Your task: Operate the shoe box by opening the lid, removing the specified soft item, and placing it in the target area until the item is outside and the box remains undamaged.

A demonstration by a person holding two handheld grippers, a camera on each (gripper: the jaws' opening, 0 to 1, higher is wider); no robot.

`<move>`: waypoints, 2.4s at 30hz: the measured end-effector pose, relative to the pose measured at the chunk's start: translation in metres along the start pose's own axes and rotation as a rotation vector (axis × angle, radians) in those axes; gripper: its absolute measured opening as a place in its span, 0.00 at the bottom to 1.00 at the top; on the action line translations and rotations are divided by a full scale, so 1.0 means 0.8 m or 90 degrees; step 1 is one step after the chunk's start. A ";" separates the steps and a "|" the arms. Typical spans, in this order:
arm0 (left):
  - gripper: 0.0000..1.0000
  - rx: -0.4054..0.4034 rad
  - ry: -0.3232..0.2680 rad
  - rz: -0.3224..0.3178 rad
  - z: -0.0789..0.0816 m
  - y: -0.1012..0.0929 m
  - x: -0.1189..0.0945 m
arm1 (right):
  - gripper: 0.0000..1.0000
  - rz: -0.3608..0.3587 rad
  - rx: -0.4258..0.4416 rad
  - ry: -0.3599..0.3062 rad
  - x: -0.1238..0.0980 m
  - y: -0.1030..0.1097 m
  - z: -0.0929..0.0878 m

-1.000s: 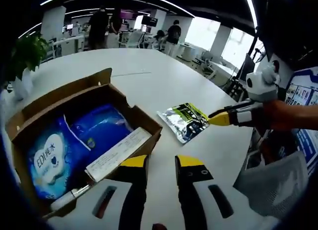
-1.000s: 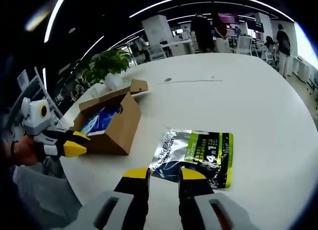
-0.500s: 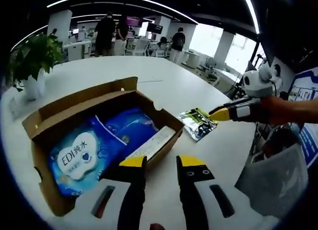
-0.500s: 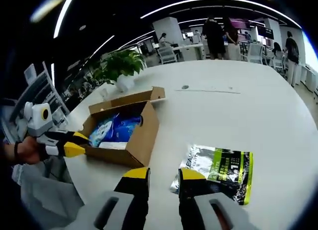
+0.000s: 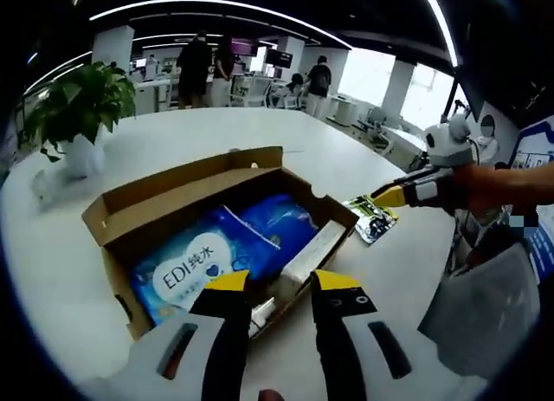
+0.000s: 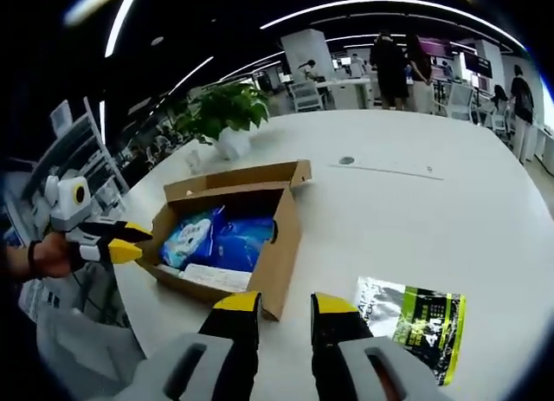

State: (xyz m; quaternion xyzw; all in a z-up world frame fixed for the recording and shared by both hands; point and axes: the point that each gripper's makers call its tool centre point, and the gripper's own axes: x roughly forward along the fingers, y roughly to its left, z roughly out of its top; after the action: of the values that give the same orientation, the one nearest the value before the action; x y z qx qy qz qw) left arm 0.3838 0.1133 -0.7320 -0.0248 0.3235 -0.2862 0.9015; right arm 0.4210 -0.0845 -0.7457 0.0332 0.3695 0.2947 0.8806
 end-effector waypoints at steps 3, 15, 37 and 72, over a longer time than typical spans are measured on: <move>0.27 -0.011 -0.008 0.014 -0.002 0.016 -0.013 | 0.19 0.019 -0.005 -0.003 0.013 0.018 0.011; 0.29 -0.027 -0.023 0.060 -0.016 0.074 -0.064 | 0.19 0.058 -0.050 0.021 0.062 0.073 0.025; 0.30 -0.082 -0.027 0.095 -0.048 0.134 -0.100 | 0.20 0.090 -0.073 0.062 0.149 0.144 0.036; 0.29 -0.129 -0.050 0.093 -0.063 0.141 -0.108 | 0.00 0.013 -0.114 0.121 0.198 0.157 0.027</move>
State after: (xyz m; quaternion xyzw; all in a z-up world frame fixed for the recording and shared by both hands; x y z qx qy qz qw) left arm 0.3558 0.2607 -0.7482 -0.1028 0.3164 -0.1845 0.9248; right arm 0.4613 0.1086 -0.7951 -0.0700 0.4234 0.3372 0.8379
